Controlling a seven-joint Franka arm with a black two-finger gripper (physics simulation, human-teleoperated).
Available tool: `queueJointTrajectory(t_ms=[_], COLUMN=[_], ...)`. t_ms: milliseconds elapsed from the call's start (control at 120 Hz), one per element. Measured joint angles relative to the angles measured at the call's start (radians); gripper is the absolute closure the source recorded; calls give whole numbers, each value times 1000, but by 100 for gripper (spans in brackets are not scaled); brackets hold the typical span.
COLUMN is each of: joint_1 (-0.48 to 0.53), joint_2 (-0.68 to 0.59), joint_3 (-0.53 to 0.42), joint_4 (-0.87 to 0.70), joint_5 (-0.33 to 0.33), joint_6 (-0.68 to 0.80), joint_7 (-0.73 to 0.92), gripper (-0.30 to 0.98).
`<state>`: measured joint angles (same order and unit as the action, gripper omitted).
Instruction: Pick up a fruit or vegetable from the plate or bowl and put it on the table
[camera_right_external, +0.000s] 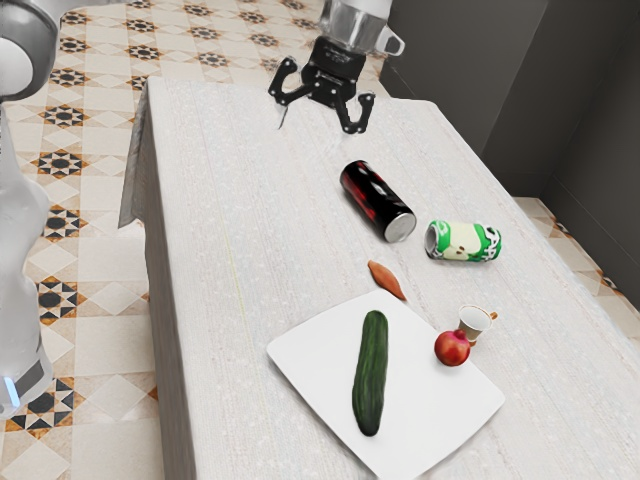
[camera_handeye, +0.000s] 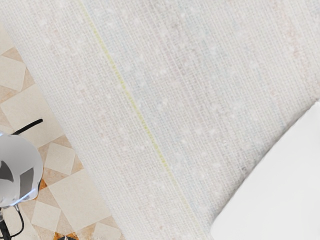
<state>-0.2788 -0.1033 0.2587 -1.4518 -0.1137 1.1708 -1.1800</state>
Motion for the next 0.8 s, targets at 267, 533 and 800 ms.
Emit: queueJointTrajectory(t_ms=[267,533,800], joint_1=[-13,-79,-25], joint_2=[-14,26,-208], joint_3=[-41,-276,-417], joint_4=[-1,3,-459], joint_5=[-13,-65,-82], joint_6=[151,208,542], joint_7=[-453,-673,-727], gripper=[0,0,0])
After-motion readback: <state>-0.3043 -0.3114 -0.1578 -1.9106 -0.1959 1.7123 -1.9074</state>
